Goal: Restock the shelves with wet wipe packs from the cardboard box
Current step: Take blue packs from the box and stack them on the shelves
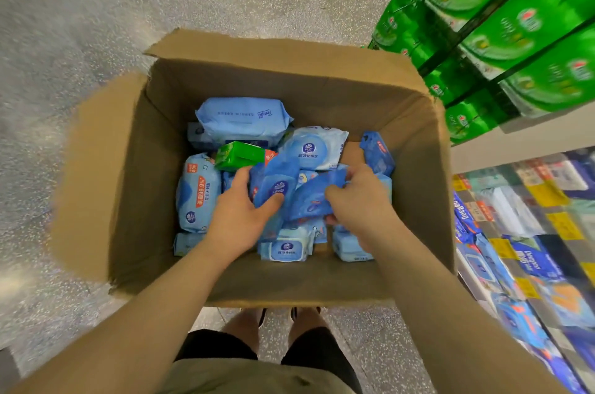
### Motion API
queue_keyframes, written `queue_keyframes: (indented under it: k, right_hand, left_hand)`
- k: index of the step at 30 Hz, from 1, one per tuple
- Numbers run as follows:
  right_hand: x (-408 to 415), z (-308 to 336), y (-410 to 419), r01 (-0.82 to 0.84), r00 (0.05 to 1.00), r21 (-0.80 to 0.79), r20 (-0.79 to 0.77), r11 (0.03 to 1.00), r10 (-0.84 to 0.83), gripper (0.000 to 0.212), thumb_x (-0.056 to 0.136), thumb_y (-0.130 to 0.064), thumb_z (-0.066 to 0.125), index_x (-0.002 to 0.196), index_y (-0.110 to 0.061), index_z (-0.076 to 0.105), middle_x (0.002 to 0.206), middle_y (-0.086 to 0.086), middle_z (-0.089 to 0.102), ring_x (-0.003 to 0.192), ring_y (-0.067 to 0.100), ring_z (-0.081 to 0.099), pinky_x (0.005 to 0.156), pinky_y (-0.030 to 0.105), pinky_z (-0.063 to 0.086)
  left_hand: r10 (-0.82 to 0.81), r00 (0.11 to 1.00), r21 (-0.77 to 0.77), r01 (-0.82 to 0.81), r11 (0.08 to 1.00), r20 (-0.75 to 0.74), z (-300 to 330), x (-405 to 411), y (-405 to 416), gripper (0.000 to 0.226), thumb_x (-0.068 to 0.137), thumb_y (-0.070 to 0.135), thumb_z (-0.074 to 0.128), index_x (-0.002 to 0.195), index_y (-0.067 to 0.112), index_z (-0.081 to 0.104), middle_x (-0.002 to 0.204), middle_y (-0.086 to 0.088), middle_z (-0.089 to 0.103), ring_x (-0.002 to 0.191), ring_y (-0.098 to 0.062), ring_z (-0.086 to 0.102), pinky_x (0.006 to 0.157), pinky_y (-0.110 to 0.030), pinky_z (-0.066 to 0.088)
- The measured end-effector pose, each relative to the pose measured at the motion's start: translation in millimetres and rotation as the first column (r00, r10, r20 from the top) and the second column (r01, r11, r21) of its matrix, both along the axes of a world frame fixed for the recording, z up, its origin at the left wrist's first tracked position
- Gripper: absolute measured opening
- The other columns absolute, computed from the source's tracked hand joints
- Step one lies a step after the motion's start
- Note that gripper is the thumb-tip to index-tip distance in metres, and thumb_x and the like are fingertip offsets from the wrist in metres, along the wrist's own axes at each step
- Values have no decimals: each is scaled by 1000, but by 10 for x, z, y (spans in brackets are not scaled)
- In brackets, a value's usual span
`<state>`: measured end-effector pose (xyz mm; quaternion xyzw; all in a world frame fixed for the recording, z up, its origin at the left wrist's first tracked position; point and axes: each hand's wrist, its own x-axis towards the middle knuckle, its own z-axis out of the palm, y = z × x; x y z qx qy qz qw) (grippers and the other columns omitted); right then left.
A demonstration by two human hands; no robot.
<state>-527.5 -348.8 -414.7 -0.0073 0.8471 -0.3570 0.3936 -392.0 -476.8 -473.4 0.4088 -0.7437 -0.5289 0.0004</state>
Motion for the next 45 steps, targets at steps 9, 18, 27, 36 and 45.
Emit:
queue_keyframes:
  k: [9,18,27,36,45]
  right_hand:
    - [93,56,-356,509,652,-90,690,856,-315,22,92,3,39,74,-6,48,50,4,37,35,15,37,55,33,51]
    - [-662,-912,-11,-124,972,210,-171,970,162,33,90,-45,48,96,-13,54,77,11,60,72,30,62,70,43,50]
    - [-1236,-2181,25,-147,801,832,-217,535,558,71,99,-41,56,154,-6,28,152,25,34,136,44,32,111,50,29]
    - [-1112,-1688,61,-103,807,599,-416,794,419,46,94,-24,58,128,5,52,133,30,48,123,49,47,101,52,43]
    - [290,-89,165,-350,774,51,-547,935,319,41,100,-8,57,140,-3,52,129,14,59,119,26,49,94,24,33]
  left_hand:
    - [-173,970,219,209,953,-173,41,112,122,103,50,29,97,130,46,34,121,39,54,114,17,53,91,-3,42]
    - [408,910,577,-295,761,-72,-332,291,-23,66,65,-7,84,123,11,59,107,-4,75,99,-21,71,76,-31,61]
    - [672,737,801,-358,479,-72,-181,518,-385,52,56,3,79,106,12,71,108,-11,72,100,-31,69,87,-52,57]
    - [654,756,792,-414,449,25,-137,381,-453,50,70,8,69,119,10,65,106,-10,72,94,-29,69,84,-47,59]
    - [584,806,762,-438,476,98,77,26,277,69,66,4,78,124,23,47,115,-11,71,95,-28,71,84,-51,59]
